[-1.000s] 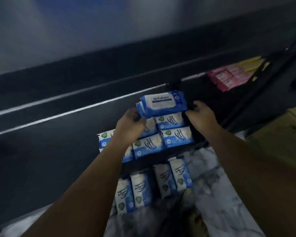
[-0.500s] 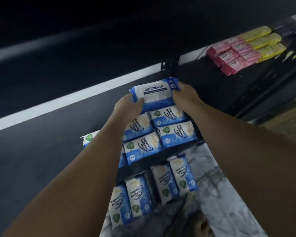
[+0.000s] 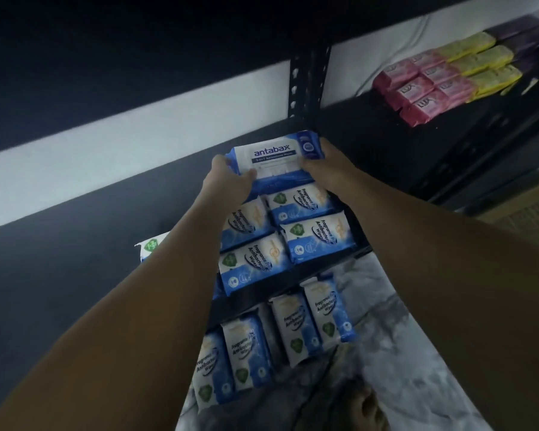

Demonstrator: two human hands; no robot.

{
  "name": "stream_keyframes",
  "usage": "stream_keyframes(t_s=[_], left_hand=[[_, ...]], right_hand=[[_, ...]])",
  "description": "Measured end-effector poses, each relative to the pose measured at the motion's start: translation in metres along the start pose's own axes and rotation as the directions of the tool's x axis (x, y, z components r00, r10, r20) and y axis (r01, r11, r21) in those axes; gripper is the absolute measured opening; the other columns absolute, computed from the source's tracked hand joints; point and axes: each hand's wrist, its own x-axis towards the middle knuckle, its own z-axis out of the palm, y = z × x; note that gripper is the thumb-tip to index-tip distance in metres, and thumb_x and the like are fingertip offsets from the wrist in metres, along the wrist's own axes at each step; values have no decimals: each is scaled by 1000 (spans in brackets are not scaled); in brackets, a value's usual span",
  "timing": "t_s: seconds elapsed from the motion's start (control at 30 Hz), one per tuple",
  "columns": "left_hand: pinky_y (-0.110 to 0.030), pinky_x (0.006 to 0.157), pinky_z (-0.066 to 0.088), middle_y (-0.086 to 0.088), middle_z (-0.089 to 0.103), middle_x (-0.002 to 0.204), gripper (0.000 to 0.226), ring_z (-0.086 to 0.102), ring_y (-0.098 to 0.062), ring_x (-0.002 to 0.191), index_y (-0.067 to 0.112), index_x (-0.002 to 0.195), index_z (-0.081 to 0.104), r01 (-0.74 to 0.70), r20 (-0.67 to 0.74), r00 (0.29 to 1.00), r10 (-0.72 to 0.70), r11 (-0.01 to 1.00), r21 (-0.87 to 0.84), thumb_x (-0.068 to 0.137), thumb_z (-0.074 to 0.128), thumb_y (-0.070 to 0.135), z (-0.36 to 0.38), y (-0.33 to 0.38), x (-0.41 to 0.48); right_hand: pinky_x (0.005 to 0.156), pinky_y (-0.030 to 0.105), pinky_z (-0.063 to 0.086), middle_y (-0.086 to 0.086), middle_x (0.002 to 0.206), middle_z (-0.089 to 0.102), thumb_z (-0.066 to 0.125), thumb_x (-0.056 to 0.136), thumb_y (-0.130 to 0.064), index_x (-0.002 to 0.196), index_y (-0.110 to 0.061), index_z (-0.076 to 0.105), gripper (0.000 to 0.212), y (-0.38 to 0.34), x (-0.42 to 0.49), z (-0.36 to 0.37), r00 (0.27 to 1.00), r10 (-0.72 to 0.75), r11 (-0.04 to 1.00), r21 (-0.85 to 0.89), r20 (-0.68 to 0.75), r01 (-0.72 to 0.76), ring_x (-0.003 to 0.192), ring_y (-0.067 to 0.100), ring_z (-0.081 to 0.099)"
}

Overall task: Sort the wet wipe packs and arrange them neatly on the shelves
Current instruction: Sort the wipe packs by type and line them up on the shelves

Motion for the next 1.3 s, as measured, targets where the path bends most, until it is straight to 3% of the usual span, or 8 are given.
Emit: stream_keyframes(t_s=[0.1, 0.27, 0.33, 0.47, 0.7, 0.9, 1.1, 1.3], left_hand=[[-29, 68, 46, -1, 56, 120, 67, 58, -12, 88, 18, 147, 35, -20, 20, 1000, 21, 999, -36, 93, 65, 45, 3, -2, -2], [-28, 73, 48, 3, 64, 117, 55, 63, -15, 99, 21, 136, 50, -112, 10, 994, 113, 993, -26, 88, 71, 39, 4, -3, -2], [-29, 79, 46, 4, 63, 119, 54, 62, -16, 103, 22, 138, 49, -155, -19, 988, 155, 987, -33, 90, 71, 35, 1, -1, -3], [-26, 65, 48, 3, 62, 114, 66, 63, -10, 88, 33, 147, 33, -232, -85, 971, 224, 966, -111, 91, 68, 25, -7, 5, -16], [-4, 59, 45, 4, 60, 127, 75, 62, -10, 105, 38, 150, 35, -307, -195, 943, 268, 930, -204, 86, 67, 12, -30, 3, -65], [-8, 85, 43, 15, 59, 132, 77, 59, 4, 109, 40, 150, 39, -298, -210, 943, 257, 933, -199, 83, 71, 17, -54, 2, -159], [-20, 100, 39, 11, 57, 137, 79, 54, -9, 126, 37, 151, 40, -317, -180, 941, 287, 934, -163, 84, 79, 20, -88, 2, -275], [-4, 82, 37, 18, 60, 128, 76, 59, -3, 113, 40, 150, 40, -344, -212, 928, 306, 923, -172, 85, 76, 21, -129, 20, -378]], right_hand=[[80, 34, 56, -2, 113, 66, 70, 88, -33, 130, -30, 52, 46, 1, 2, 3, 1000, -11, 1000, 13, 8, 11, 92, 14, 67], [66, 21, 47, -3, 111, 63, 69, 91, -18, 134, -26, 52, 47, 1, 3, 5, 999, -33, 997, 64, 7, 32, 89, 8, 62], [74, 22, 47, -1, 122, 63, 69, 89, -19, 142, -24, 49, 56, -1, 2, 7, 998, -55, 996, 68, 2, 55, 99, 14, 64], [84, 19, 48, -9, 126, 63, 75, 83, -26, 146, -31, 44, 70, -12, -9, 8, 990, -137, 987, 86, -27, 139, 108, 7, 62], [100, 28, 52, -15, 121, 67, 82, 76, -26, 135, -34, 51, 67, -28, -67, 13, 952, -293, 949, 95, -90, 301, 111, -2, 62], [98, 39, 54, -8, 119, 67, 77, 56, -51, 127, -38, 54, 76, -24, -143, 19, 954, -252, 961, 75, -159, 267, 110, 9, 66], [105, 42, 49, -4, 133, 60, 74, 57, -64, 145, -33, 43, 98, -18, -247, 8, 975, -183, 979, 64, -127, 193, 121, 14, 60], [95, 34, 47, -9, 114, 54, 69, 75, -40, 137, -38, 50, 65, -72, -380, -31, 953, -240, 966, 57, -186, 254, 108, 14, 59]])
